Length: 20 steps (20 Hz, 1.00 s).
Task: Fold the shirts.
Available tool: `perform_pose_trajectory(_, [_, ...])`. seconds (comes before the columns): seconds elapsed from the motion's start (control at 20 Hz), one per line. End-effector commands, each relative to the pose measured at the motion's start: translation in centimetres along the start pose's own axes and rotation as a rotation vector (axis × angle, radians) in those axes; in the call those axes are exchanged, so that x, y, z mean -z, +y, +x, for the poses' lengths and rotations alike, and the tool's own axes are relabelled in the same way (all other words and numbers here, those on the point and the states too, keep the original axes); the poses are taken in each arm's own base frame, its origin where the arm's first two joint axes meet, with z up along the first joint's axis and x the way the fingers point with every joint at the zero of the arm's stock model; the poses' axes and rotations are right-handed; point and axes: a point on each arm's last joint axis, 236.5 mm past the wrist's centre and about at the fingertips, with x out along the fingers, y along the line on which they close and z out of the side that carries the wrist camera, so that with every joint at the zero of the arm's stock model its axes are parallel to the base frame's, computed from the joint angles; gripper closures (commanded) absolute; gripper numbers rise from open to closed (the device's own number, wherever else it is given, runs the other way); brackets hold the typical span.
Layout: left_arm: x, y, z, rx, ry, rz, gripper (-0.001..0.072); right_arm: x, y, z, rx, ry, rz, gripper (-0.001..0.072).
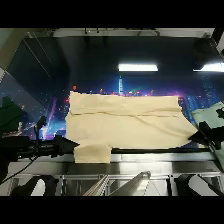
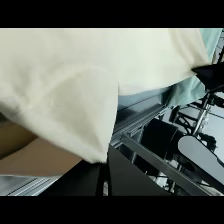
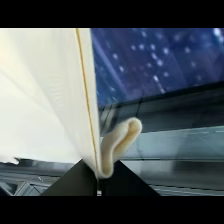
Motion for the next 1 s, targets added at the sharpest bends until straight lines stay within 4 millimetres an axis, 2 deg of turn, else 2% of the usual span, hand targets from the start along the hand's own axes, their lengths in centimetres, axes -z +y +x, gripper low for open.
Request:
perform_pose_trajectory(0.0, [-2.0,-1.6,-2.6,0.012,-0.127,0.02,0.0687,0.0,0.3,-0.9,0.017,-0.063,0.004,0.0692])
perform_pose_trajectory(0.05, [-3.6,-2.3,-3.7,0.003,-0.182,0.046,0.0687,-0.4,2.2,-1.2,-0.054,-0.093,-0.031,0.0692])
perform_pose_trajectory(0.15, [-4.7,-3.5,-4.5,0.009,-0.152,0.065,0.0687,-1.5,8.0,-2.4,-0.293,-0.165,-0.14,0.0692])
perform_pose_trajectory(0.2, [-5.3,-3.8,-4.5,0.013,-0.113,0.071,0.0687,-2.4,10.0,-3.1,-0.384,-0.203,-0.159,0.0692])
perform_pose_trajectory(0.25, [-6.5,-4.0,-4.4,0.011,-0.092,0.074,0.0687,-3.3,10.9,-3.3,-0.427,-0.231,-0.158,0.0692])
perform_pose_trajectory(0.4, [-11.6,-4.6,-3.9,-0.007,-0.058,0.085,0.0687,-5.6,10.4,-1.2,-0.425,-0.228,-0.142,0.0692])
perform_pose_trajectory(0.65, [-21.6,-5.8,-1.1,-0.017,0.024,0.146,0.0688,-11.8,9.8,2.6,-0.481,-0.311,-0.086,0.0692])
perform_pose_trajectory(0.8, [-26.4,-4.5,0.5,-0.026,0.039,0.117,0.0688,-14.3,8.6,4.8,-0.486,-0.315,-0.056,0.0692])
perform_pose_trajectory(0.95, [-28.6,-2.2,1.9,-0.026,0.055,0.08,0.0695,-15.6,7.9,6.0,-0.487,-0.311,-0.07,0.0691])
